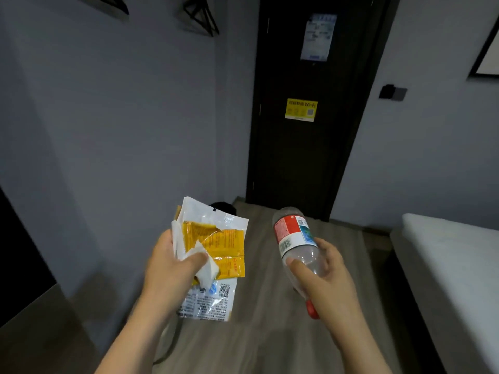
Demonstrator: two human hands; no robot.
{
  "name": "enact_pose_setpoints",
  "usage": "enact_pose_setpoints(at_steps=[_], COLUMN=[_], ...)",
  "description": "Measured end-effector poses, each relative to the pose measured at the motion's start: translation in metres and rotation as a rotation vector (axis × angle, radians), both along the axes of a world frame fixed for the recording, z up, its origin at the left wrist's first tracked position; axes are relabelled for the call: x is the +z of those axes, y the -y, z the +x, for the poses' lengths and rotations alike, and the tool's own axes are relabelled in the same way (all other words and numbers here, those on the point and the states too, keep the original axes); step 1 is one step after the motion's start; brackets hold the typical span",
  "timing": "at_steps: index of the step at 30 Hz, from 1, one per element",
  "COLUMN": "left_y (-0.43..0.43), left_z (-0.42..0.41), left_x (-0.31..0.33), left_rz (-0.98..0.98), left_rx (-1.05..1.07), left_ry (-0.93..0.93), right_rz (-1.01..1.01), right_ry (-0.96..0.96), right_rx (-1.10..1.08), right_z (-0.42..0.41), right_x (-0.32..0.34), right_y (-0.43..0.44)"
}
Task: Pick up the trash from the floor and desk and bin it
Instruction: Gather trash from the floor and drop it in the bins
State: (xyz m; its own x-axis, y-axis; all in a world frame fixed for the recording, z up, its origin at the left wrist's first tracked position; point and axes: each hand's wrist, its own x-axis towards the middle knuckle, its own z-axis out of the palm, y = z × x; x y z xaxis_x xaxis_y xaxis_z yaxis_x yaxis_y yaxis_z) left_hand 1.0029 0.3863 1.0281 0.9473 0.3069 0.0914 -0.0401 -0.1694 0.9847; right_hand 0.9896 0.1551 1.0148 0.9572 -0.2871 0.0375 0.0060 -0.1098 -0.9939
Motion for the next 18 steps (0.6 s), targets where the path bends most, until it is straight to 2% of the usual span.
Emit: enact_pose_setpoints(at_steps=[14, 18], left_y=[-0.01, -0.017], left_z=[0.285, 0.344], left_x=[-0.021, -0.034], left_rz=[-0.09, -0.112], left_rx=[-0.073, -0.062], left_ry=[-0.053, -0.083], right_rz=[-0.053, -0.099], right_ry=[0.051, -0.018], right_rx=[0.022, 0.059], right_z=[0.276, 0.338], right_x=[-0.001, -0.011], right_y=[-0.01, -0.017])
